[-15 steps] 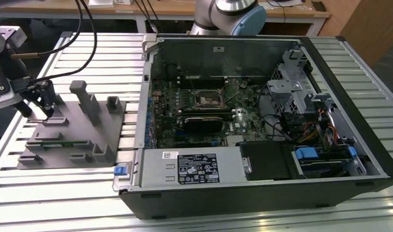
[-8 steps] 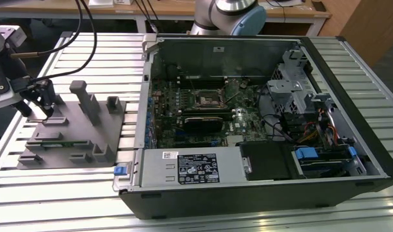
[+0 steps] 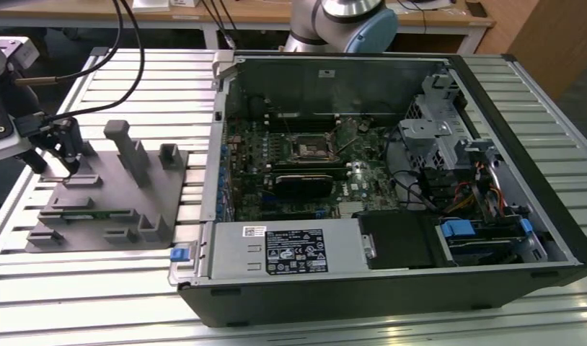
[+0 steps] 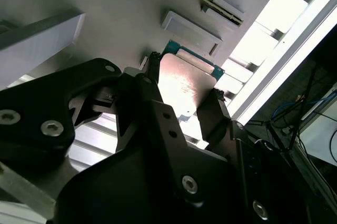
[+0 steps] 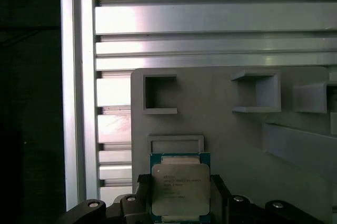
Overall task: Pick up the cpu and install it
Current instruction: 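Pick up the cpu and move it towards the insertion slot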
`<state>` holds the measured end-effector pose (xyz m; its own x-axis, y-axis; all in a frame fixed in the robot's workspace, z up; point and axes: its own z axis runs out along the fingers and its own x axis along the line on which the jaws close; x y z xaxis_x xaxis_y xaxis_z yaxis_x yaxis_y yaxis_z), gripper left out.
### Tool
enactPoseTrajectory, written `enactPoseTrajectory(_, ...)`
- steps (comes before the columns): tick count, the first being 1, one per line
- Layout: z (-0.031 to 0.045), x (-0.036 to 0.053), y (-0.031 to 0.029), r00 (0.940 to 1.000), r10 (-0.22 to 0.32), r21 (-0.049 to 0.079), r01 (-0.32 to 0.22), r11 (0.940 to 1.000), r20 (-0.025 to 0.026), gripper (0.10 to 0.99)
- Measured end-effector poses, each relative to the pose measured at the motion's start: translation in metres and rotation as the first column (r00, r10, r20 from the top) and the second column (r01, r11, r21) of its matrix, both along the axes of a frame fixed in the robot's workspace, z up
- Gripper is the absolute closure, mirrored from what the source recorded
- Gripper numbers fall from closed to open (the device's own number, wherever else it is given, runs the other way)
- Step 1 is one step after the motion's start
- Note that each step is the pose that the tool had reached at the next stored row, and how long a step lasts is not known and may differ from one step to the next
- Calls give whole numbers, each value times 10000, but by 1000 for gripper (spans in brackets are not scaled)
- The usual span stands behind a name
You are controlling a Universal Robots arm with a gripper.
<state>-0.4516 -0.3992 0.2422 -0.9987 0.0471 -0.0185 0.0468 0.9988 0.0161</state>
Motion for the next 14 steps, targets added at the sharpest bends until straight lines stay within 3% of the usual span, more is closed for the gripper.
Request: enactPoseTrajectory(14, 26, 0, 1, 10000, 0, 0, 0, 10000, 0, 553)
